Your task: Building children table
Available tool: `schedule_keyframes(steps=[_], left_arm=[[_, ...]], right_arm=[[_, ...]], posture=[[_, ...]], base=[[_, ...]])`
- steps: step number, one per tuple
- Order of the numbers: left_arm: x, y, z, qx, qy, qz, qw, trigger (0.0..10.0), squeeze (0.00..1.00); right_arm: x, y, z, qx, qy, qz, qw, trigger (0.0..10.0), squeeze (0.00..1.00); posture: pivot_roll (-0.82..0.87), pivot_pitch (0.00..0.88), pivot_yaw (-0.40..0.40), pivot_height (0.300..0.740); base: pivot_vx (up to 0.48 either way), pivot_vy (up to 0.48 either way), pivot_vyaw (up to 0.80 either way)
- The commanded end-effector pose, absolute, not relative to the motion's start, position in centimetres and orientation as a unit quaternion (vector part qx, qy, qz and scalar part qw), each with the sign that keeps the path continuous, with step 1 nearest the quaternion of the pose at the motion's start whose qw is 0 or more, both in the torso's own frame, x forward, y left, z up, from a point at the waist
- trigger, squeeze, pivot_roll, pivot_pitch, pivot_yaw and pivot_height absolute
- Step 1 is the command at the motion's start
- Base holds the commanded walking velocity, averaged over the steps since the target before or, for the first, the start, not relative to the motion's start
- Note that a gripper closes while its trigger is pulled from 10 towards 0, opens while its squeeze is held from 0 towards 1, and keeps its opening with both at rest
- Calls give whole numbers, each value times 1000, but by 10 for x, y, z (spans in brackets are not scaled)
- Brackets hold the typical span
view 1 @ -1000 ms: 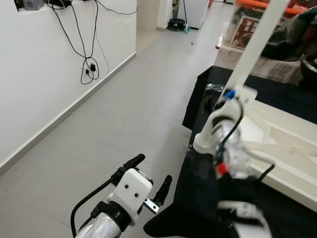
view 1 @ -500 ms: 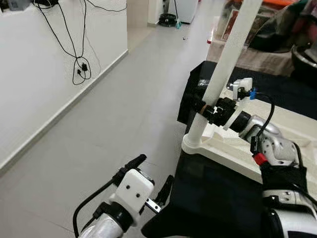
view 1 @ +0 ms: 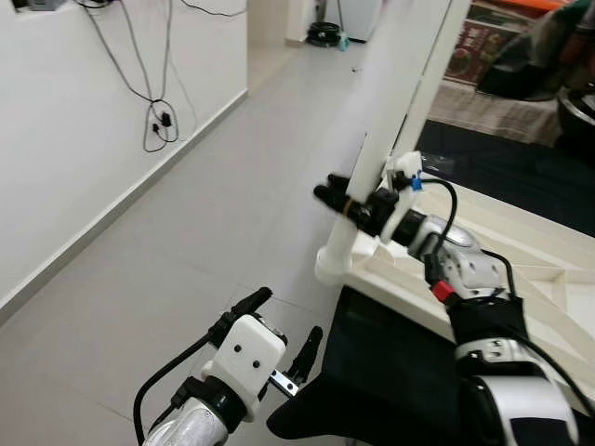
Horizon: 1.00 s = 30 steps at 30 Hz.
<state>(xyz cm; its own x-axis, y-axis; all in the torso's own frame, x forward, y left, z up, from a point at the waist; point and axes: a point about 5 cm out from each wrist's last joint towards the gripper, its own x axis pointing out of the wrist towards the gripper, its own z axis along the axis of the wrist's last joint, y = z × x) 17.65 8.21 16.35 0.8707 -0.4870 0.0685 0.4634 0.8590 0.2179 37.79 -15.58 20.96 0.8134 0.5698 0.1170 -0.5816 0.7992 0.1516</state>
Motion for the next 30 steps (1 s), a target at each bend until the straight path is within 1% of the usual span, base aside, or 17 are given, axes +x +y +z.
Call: schedule_keyframes(steps=[1,2,3,4,5,8,9,14,15,19,20,21,22,24,26,27,30], left_arm=[[175,81,162,99,-60,-251,961,10000,0],[175,81,162,99,-60,-252,961,10000,0],[175,81,162,99,-60,-252,961,10000,0],[175,80,161,98,-60,-252,961,10000,0],[175,80,161,98,-60,-252,961,10000,0],[176,80,161,99,-60,-253,960,10000,0],[176,79,161,99,-60,-255,960,10000,0],[177,79,161,99,-61,-254,960,10000,0],[177,80,161,98,-61,-254,960,10000,0],[177,80,161,98,-61,-253,961,10000,0],[177,79,161,97,-61,-254,960,10000,0],[177,79,161,97,-61,-254,960,10000,0],[177,79,161,96,-61,-254,960,10000,0],[177,79,161,96,-60,-254,961,10000,0],[177,78,161,95,-60,-254,960,10000,0],[177,78,161,95,-60,-254,960,10000,0],[178,78,161,95,-61,-254,961,10000,0]], right_arm=[[382,-181,208,130,-37,105,985,0,0],[379,-187,207,133,-41,37,990,0,0],[379,-187,207,133,-41,37,990,0,0],[366,-194,204,82,-43,-79,992,0,0],[366,-194,204,82,-43,-79,992,0,0],[355,-195,203,53,-41,-150,986,0,0],[344,-193,199,61,-28,-213,975,0,0],[336,-175,189,86,-4,-247,965,0,0],[338,-167,187,101,-4,-223,970,3176,0],[342,-155,186,126,-4,-203,971,3176,0],[347,-148,194,140,-28,-143,979,10000,1000],[348,-146,196,144,-35,-126,981,10000,1000],[355,-152,204,129,-57,-98,985,10000,0],[358,-158,209,117,-70,-84,987,10000,0],[367,-164,219,128,-78,-1,989,10000,0],[367,-164,219,128,-78,-1,989,10000,0],[371,-170,231,112,-88,124,982,10000,0]], posture=[[140,44,-124,740],[135,42,-122,740],[135,42,-122,740],[132,41,-119,740],[132,41,-119,740],[131,43,-118,740],[131,40,-118,740],[133,45,-118,740],[135,45,-121,740],[132,46,-116,740],[130,48,-116,740],[130,48,-116,740],[123,48,-117,740],[122,48,-117,740],[123,50,-117,740],[123,50,-117,740],[122,49,-119,740]], base=[[0,0,0],[0,0,0],[0,0,0],[0,0,0],[0,0,0],[0,0,0],[0,0,0],[0,0,0],[0,0,0],[0,0,0],[0,0,0],[0,0,0],[0,0,0],[0,0,0],[0,0,0],[0,0,0],[0,0,0]])
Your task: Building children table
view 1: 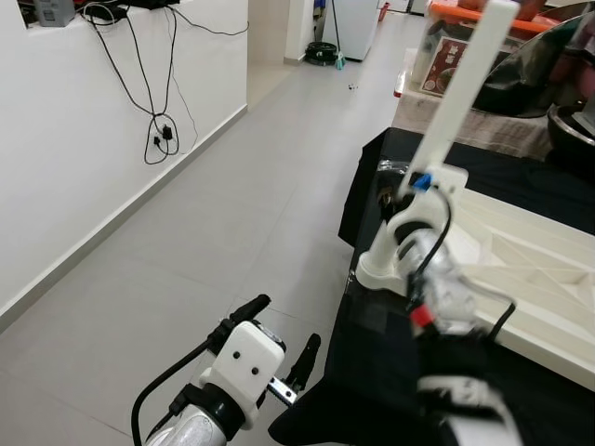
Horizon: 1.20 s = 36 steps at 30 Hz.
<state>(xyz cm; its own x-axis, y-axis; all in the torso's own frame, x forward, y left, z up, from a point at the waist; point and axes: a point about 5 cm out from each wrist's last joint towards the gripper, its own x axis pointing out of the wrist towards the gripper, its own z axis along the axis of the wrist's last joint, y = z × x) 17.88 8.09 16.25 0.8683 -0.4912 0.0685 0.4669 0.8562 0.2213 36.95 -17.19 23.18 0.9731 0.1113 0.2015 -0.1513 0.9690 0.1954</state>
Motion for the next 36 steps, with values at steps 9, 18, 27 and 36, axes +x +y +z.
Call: schedule_keyframes(steps=[9,18,27,36], left_arm=[[178,78,161,96,-62,-254,960,10000,0],[178,81,160,103,-62,-248,961,10000,0],[178,82,161,103,-64,-245,962,10000,0],[178,80,158,102,-63,-250,961,10000,0]], right_arm=[[346,-166,211,47,21,480,876,10000,0],[351,-137,194,41,44,517,854,0,0],[376,-168,195,55,17,212,976,0,0],[341,-195,189,95,1,-204,974,0,0]], posture=[[127,45,-122,740],[138,24,-124,740],[139,10,-123,740],[135,10,-118,740]], base=[[0,0,0],[0,0,0],[0,0,0],[0,0,0]])
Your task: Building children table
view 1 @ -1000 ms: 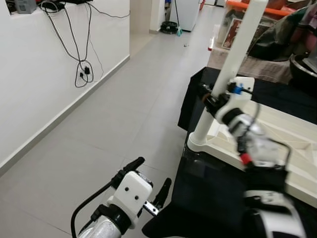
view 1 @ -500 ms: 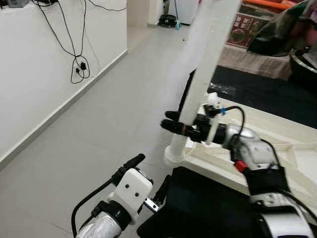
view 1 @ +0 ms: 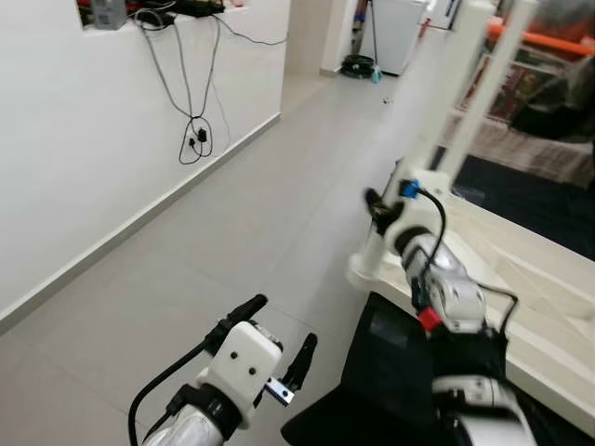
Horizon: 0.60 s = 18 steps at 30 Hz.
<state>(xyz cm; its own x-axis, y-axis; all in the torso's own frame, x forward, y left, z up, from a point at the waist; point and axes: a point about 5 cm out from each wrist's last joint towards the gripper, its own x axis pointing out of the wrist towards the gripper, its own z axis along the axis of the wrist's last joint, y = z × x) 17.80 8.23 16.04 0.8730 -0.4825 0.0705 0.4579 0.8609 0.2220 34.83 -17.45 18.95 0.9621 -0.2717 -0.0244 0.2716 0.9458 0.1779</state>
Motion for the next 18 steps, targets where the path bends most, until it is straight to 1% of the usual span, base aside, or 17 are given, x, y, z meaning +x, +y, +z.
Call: schedule_keyframes(steps=[1,2,4,6,7,8,9,12,13,15,16,18], left_arm=[[178,79,158,102,-63,-250,961,10000,0],[178,79,158,102,-63,-250,961,10000,0],[178,80,158,102,-62,-249,961,10000,0],[178,81,159,102,-62,-248,961,10000,0],[178,81,159,102,-62,-248,961,10000,0],[178,81,159,102,-62,-248,961,10000,0],[179,81,159,102,-62,-248,961,10000,0],[178,81,159,102,-63,-249,961,10000,0],[178,81,159,101,-62,-249,961,10000,0],[178,81,159,101,-62,-250,961,10000,0],[178,81,159,101,-62,-250,961,10000,0],[179,80,160,100,-63,-250,961,10000,0]], right_arm=[[340,-193,189,101,2,-212,972,0,0],[338,-190,188,106,5,-220,970,0,0],[335,-176,186,117,14,-236,965,0,0],[336,-163,187,120,17,-231,965,0,0],[338,-157,189,130,13,-220,967,1490,0],[338,-157,189,130,13,-220,967,1490,0],[342,-150,190,148,9,-196,969,10000,0],[343,-145,194,158,3,-185,970,10000,0],[347,-152,206,151,-39,-174,972,10000,1000],[348,-154,209,149,-50,-171,973,10000,1000],[354,-164,217,143,-75,-150,975,10000,0],[361,-175,227,136,-104,-116,978,10000,0]], posture=[[138,8,-120,740],[138,8,-120,740],[139,15,-124,740],[134,20,-124,740],[134,20,-124,740],[134,20,-124,740],[136,22,-124,740],[136,22,-124,740],[133,28,-123,740],[133,28,-123,740],[128,32,-119,740],[128,32,-119,740]], base=[[0,0,0],[0,0,0],[0,0,0],[0,0,0],[0,0,0],[0,0,0],[0,0,0],[0,0,0],[0,0,0],[0,0,0],[0,0,0],[0,0,0]])
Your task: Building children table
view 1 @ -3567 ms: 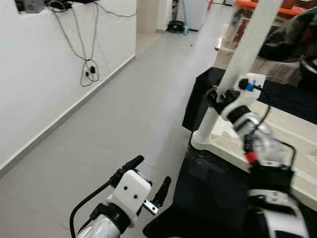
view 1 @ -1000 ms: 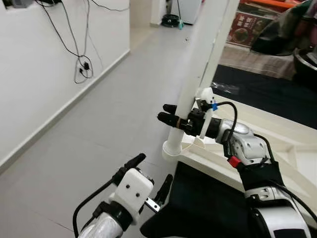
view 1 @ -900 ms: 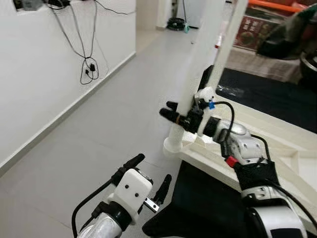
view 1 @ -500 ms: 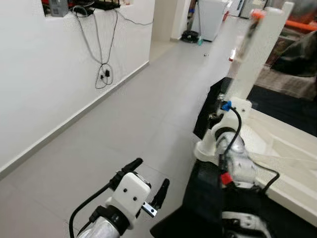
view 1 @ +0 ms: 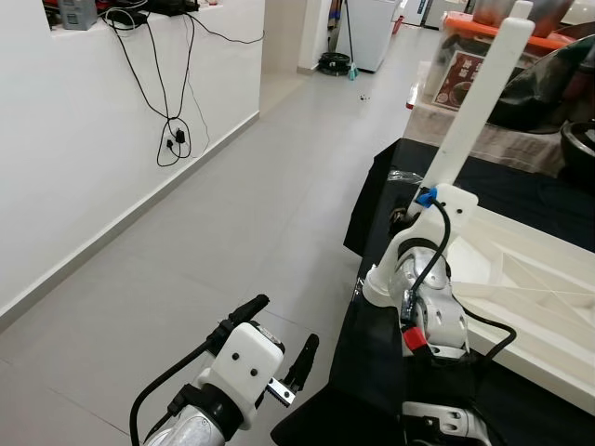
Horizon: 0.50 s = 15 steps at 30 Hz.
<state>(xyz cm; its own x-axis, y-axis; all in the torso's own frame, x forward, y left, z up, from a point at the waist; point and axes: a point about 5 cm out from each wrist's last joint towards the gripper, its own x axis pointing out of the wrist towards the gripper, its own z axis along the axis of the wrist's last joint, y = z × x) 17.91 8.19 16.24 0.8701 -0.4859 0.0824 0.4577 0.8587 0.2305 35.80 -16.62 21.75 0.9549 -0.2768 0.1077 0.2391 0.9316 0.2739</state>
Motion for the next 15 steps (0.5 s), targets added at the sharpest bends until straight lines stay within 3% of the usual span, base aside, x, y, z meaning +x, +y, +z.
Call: schedule_keyframes(steps=[1,2,4,10,11,12,14,15], left_arm=[[179,80,160,100,-63,-250,961,10000,0],[179,81,160,100,-63,-250,961,10000,0],[180,81,160,100,-63,-250,961,10000,0],[180,81,160,100,-63,-250,961,10000,0],[180,79,160,99,-63,-251,961,10000,0],[180,79,160,99,-63,-251,961,10000,0],[179,78,160,97,-63,-251,961,10000,0],[179,78,160,97,-63,-251,961,10000,0]], right_arm=[[366,-177,232,139,-114,-57,982,10000,0],[368,-172,237,142,-117,42,982,10000,0],[369,-166,242,147,-120,151,970,10000,0],[369,-165,243,147,-122,167,967,10000,0],[359,-159,229,108,-72,316,940,10000,0],[359,-159,229,108,-72,316,940,10000,0],[343,-151,202,94,32,497,862,10000,0],[343,-151,202,94,32,497,862,10000,0]], posture=[[126,35,-117,740],[123,36,-118,740],[123,36,-118,740],[123,37,-117,740],[133,42,-125,740],[133,42,-125,740],[134,46,-127,740],[134,46,-127,740]], base=[[0,0,0],[0,0,0],[0,0,0],[0,0,0],[0,0,0],[0,0,0],[0,0,0],[0,0,0]])
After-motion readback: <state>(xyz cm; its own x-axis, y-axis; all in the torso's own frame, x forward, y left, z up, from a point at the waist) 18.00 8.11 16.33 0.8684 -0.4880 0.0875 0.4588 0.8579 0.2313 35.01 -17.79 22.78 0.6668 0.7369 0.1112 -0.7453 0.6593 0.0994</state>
